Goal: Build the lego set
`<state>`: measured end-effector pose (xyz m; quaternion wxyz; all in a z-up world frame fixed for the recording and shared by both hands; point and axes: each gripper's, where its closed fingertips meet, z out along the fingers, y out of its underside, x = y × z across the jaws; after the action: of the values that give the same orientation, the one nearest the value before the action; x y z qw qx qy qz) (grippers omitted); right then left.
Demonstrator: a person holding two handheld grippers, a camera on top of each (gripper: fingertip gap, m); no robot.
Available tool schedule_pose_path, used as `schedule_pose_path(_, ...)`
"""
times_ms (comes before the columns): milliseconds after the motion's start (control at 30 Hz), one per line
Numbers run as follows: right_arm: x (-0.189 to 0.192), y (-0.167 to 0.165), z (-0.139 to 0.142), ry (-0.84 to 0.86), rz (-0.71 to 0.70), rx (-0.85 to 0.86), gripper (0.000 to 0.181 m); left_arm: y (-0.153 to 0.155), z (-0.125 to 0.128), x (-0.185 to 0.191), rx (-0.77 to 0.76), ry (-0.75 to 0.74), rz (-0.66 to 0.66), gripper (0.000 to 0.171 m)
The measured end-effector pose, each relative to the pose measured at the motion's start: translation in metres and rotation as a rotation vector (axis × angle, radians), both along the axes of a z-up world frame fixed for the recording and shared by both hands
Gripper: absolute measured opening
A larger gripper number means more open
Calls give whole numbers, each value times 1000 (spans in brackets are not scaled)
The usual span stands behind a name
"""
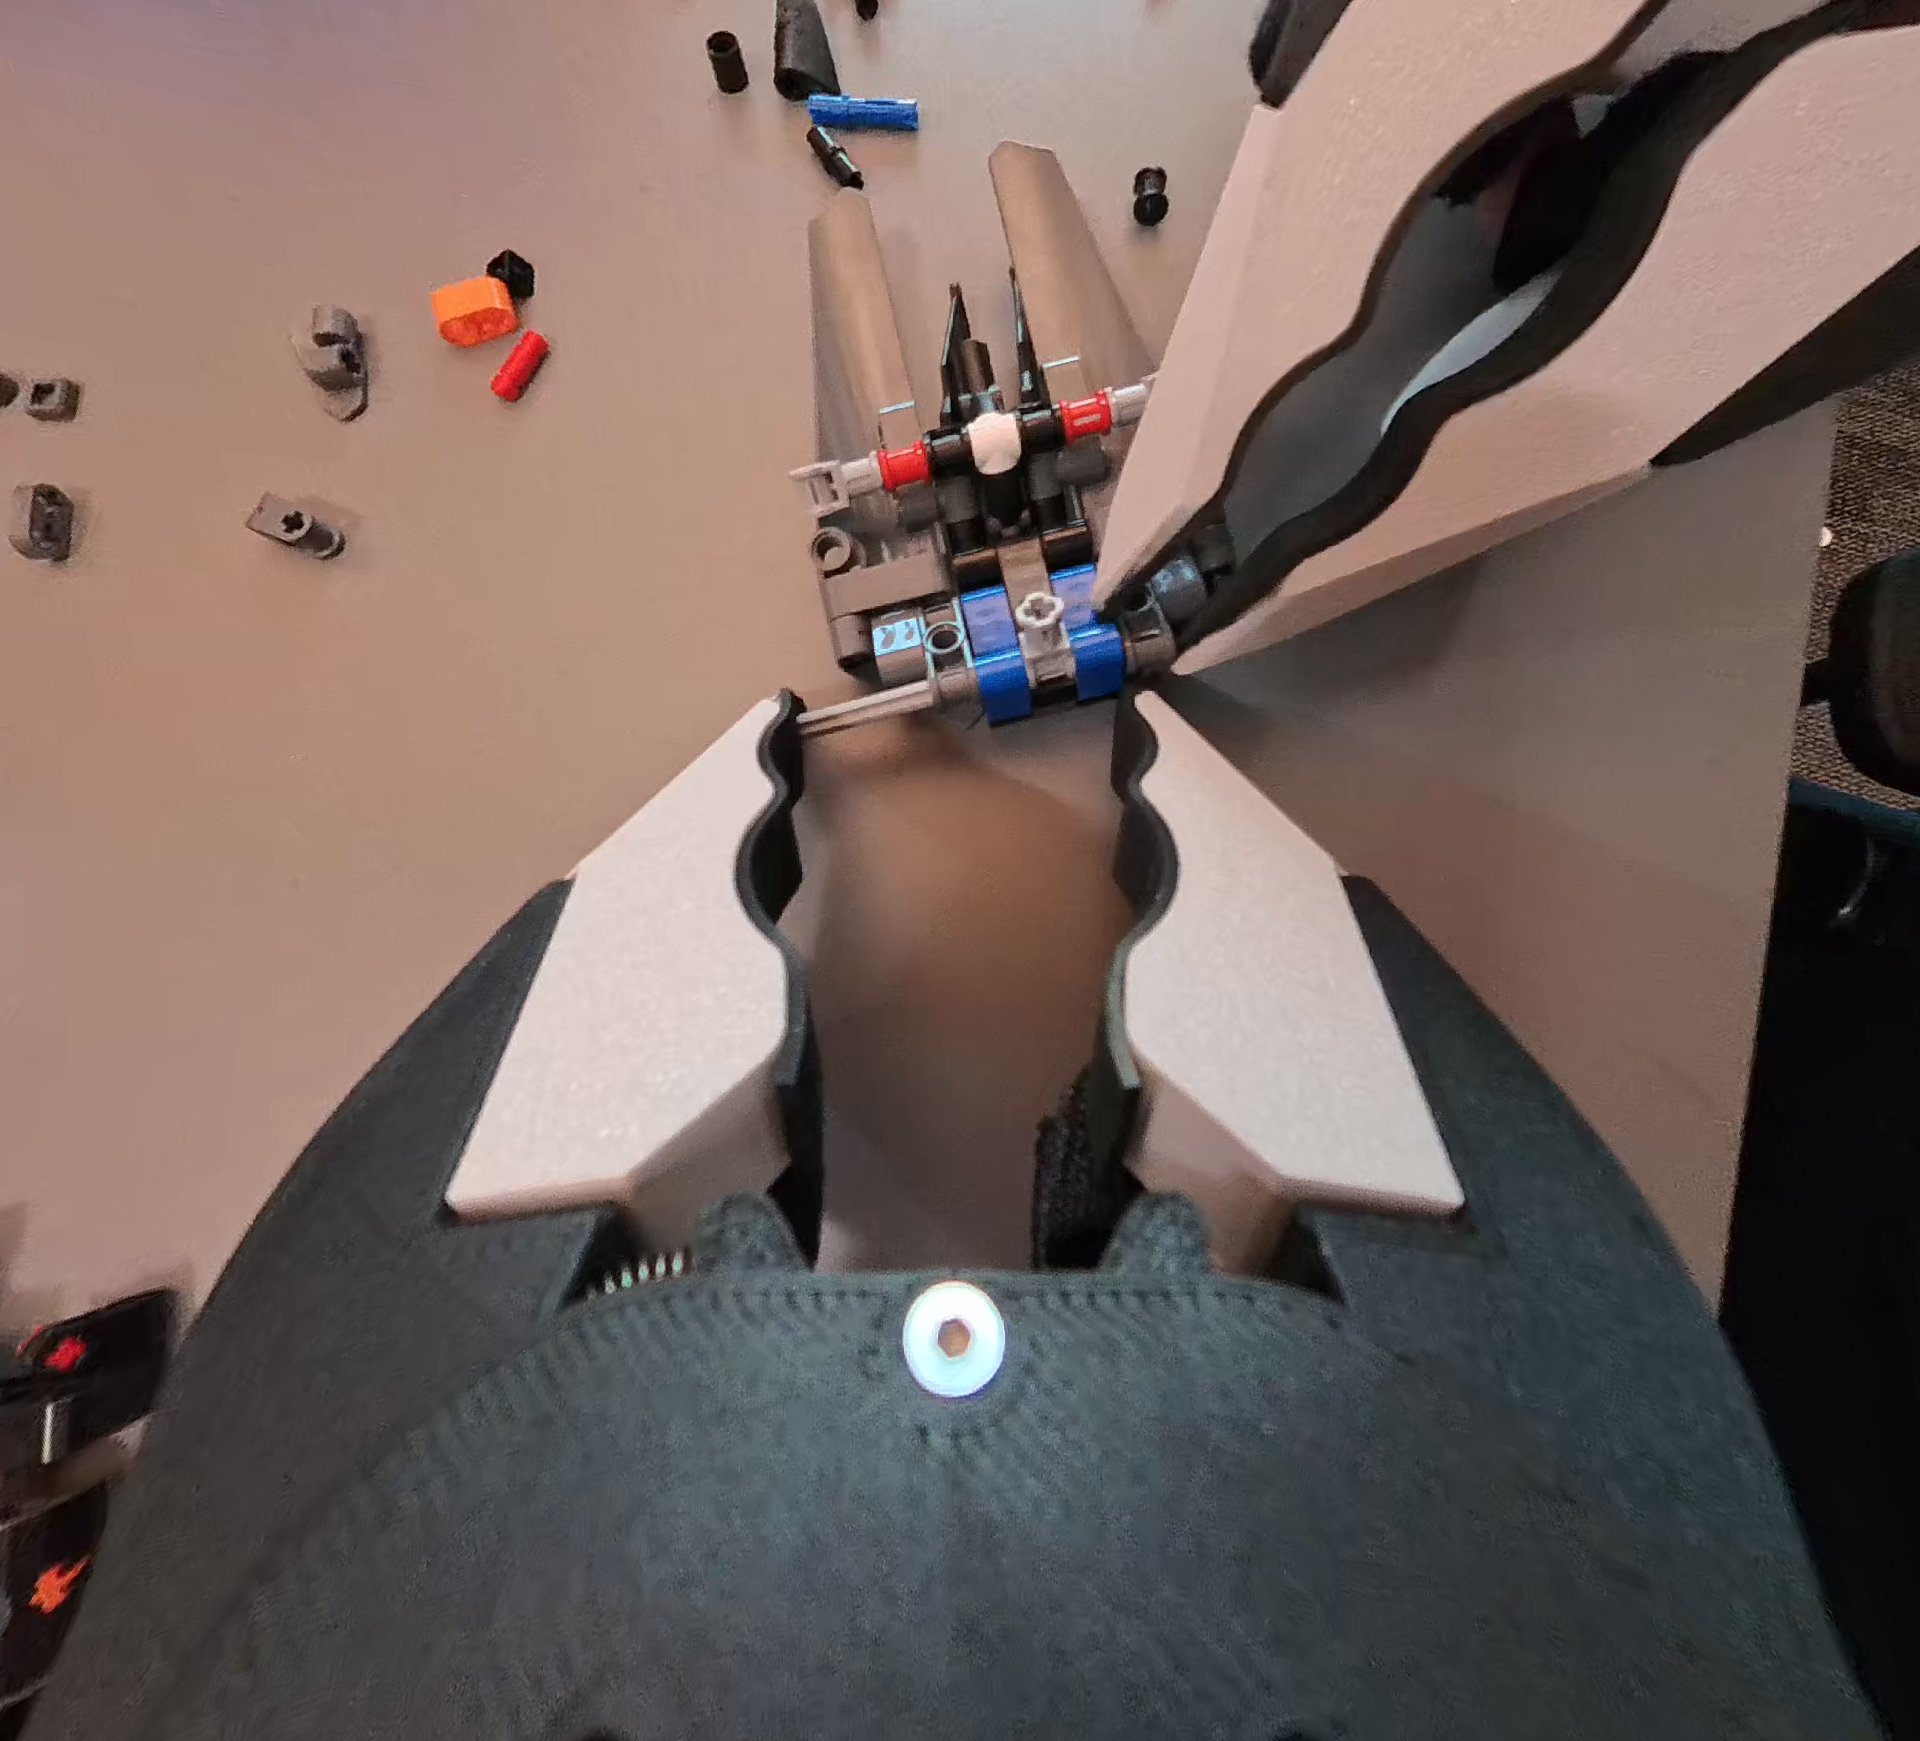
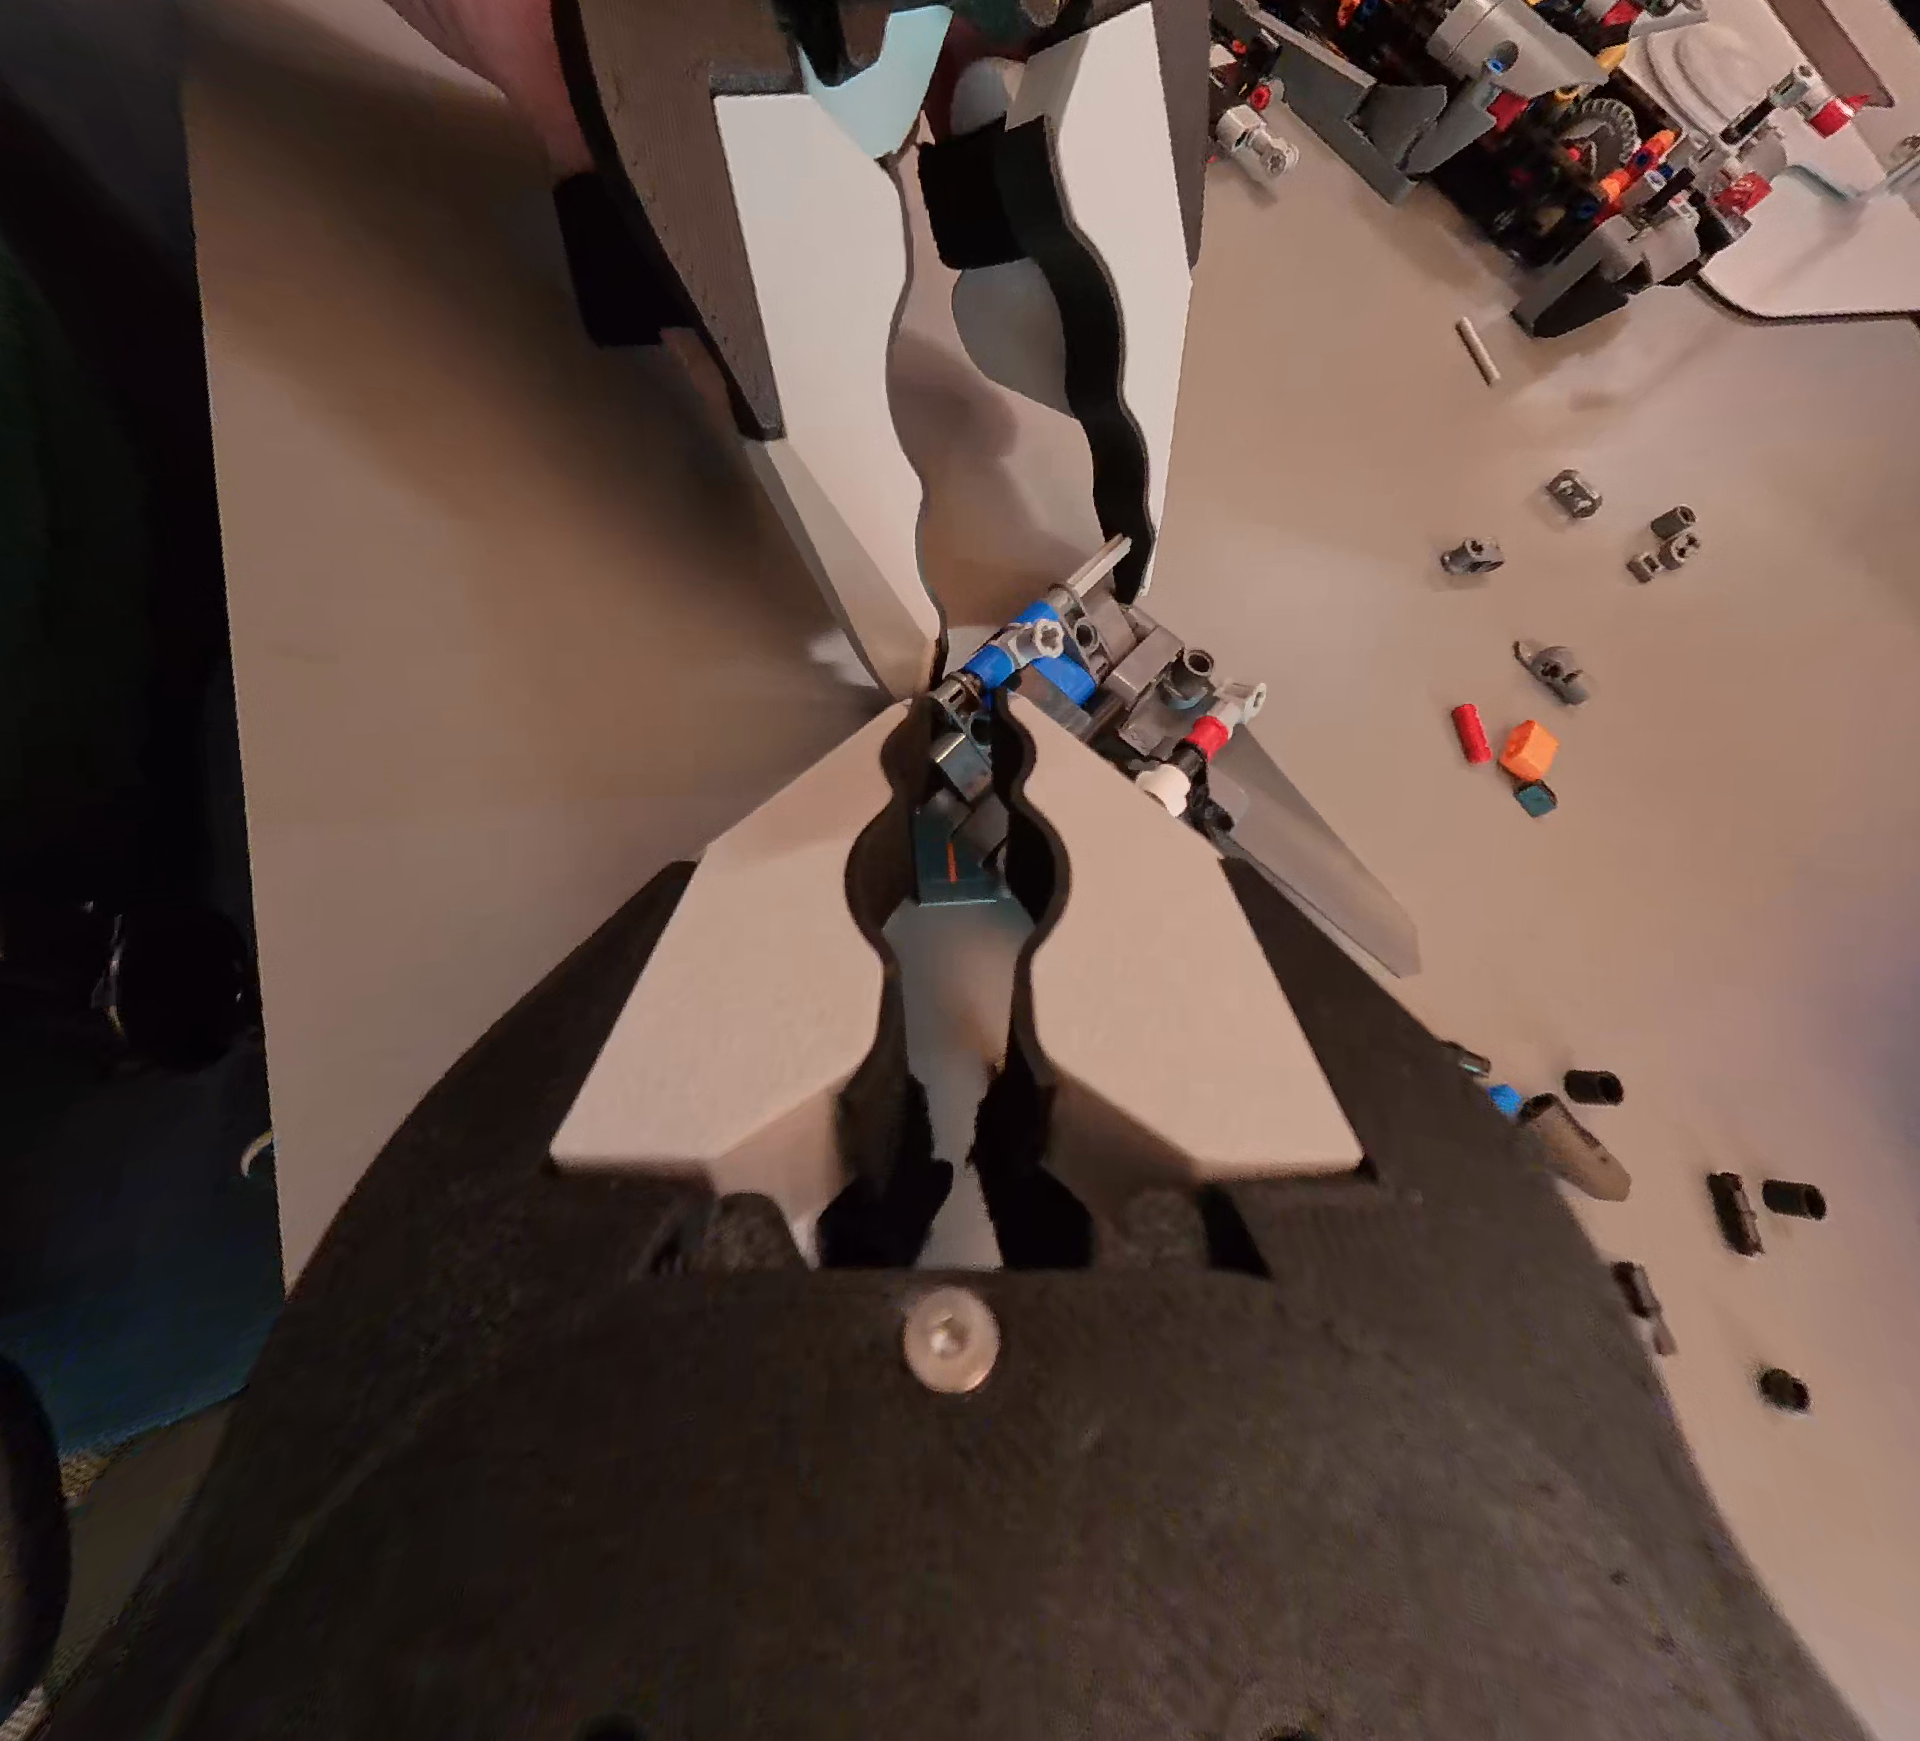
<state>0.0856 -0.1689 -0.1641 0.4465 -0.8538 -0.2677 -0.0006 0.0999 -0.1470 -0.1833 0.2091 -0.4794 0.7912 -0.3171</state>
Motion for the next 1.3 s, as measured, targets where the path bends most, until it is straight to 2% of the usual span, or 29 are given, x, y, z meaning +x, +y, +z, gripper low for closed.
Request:
schedule_pose_path(333, 3, 1, 2, 120, -13, 0, 9, 1, 0, 2, -5, -9, -4, 58)
schedule_pose_path(533, 6, 2, 4, 145, -26, 7, 7, 2, 0, 5, -4, -13, -7, 58)
schedule_pose_path(567, 4, 1, 7, 163, -14, 16, 0, 2, 0, 5, -5, -15, -4, 58)
schedule_pose_path(633, 11, 3, 7, 157, -55, 24, 0, 1, 0, 5, -7, -17, -9, 58)
schedule_pose_path(867, 9, 0, 9, 159, -39, 33, 0, 1, 0, 5, -7, -13, -22, 58)
schedule_pose_path(1033, 2, -3, 5, 118, 6, 24, 0, 1, 0, 5, -6, -16, -27, 58)
schedule_pose_path(1067, 0, -3, 4, 99, 20, 28, 5, 1, 0, 5, -4, -17, -28, 58)
schedule_pose_path(1167, 5, 2, 1, -38, -9, 49, 16, 1, 0, 6, -9, -13, -30, 58)
schedule_pose_path(1300, 7, 3, -2, -159, -26, 68, 13, 1, 0, 6, -10, -12, -35, 58)
